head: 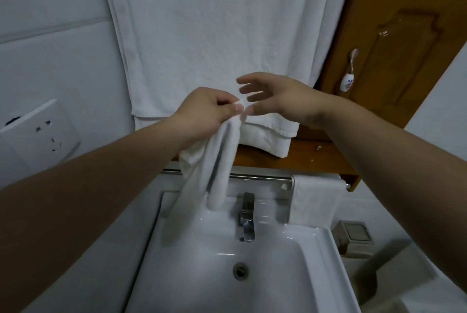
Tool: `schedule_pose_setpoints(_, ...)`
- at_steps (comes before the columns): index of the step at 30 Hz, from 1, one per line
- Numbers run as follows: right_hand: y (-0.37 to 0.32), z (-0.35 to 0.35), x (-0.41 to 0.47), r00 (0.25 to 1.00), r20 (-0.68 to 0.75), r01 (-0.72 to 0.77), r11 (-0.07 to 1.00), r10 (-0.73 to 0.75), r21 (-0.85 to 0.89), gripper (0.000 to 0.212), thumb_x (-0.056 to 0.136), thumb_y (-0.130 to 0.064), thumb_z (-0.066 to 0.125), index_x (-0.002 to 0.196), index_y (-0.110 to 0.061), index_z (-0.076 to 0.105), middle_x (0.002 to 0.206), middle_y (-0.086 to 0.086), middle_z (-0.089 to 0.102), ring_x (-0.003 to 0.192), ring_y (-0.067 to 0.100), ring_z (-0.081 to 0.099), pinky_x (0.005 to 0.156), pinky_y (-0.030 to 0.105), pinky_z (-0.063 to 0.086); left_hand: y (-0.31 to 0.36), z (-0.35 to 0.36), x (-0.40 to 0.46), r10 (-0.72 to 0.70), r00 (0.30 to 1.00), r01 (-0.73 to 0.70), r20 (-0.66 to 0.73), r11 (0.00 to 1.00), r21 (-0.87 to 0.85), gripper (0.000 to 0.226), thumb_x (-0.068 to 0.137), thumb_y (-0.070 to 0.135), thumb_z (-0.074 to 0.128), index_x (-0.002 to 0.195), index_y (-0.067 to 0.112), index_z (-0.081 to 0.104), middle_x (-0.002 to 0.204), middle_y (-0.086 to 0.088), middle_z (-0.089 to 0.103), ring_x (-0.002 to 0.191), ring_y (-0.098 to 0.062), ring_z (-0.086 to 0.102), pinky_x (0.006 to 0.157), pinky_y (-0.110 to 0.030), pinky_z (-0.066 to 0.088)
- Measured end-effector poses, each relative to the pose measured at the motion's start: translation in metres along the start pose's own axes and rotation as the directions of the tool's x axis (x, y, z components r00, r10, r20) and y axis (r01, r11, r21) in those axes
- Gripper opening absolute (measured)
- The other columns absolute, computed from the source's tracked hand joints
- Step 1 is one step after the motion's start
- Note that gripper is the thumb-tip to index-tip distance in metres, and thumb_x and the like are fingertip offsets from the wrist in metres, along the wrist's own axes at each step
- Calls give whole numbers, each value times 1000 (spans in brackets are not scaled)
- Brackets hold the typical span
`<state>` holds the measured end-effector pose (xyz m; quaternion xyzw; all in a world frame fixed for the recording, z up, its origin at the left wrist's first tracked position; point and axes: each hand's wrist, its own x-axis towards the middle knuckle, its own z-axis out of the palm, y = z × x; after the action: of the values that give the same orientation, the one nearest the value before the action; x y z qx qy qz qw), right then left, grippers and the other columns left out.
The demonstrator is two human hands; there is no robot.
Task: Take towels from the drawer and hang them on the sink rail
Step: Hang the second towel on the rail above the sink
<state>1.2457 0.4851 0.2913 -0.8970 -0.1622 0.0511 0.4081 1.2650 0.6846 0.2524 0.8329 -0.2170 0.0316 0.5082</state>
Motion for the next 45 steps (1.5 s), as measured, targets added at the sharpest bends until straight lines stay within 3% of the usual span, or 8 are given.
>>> schedule_pose_setpoints(6,-10,7,11,982,190,13,1000,-7,-27,45,84,-23,78,126,-27,63,114,0,72,111,14,66,103,32,47,1,1,-2,37,990,-34,137,999,-21,14,90,22,66,92,30,77,93,16,74,90,4,66,78,-13,47)
schedule_pose_setpoints(15,-10,10,10,993,57,-81,953,102,-291,18,91,-40,68,79,-27,72,71,-13,71,67,5,66,64,27,48,-16,-8,4,-85,993,89,76,995,-52,18,95,30,61,92,19,74,52,21,57,47,3,48,48,-12,36)
schedule_pose_setpoints(20,-13,5,10,995,39,-82,985,89,-150,29,95,-35,63,97,-8,73,101,16,72,86,25,67,80,41,52,-21,-4,4,-88,981,118,176,979,-169,26,95,37,60,77,21,69,52,18,49,49,-3,39,52,-19,33)
schedule_pose_setpoints(26,-13,-8,5,998,-22,-67,996,66,-54,23,98,-27,59,99,-7,70,101,11,73,93,27,69,90,48,53,-34,0,6,-65,969,108,240,979,-172,20,87,32,72,86,12,68,68,9,58,67,-10,49,65,-28,42)
schedule_pose_setpoints(32,-20,-18,-4,999,-2,-40,993,40,-107,21,99,-28,59,94,-13,74,90,0,75,78,10,70,69,22,56,-51,6,11,-65,953,127,294,973,-194,12,84,33,74,80,22,71,73,15,69,70,-3,64,69,-23,49)
schedule_pose_setpoints(36,-31,-32,-13,993,-120,-16,989,-2,-147,24,97,-31,62,95,-10,75,85,2,74,68,11,68,58,20,54,-68,17,5,-124,929,114,349,992,51,19,81,40,77,94,27,74,93,11,74,88,-9,69,75,-24,54)
schedule_pose_setpoints(39,-34,-42,-20,982,-190,-36,982,1,-185,22,95,-34,64,95,-16,76,84,0,75,68,10,70,56,20,56,-78,19,5,-172,937,180,303,984,0,27,80,41,77,99,21,77,97,8,75,92,-10,71,86,-33,57)
schedule_pose_setpoints(45,-30,-58,-35,934,-346,-117,991,89,-59,22,92,-38,68,100,-20,78,98,1,77,88,21,75,83,47,60,-101,15,-3,-210,933,224,292,975,-15,17,85,34,74,97,24,78,95,13,76,91,-4,70,87,-26,54)
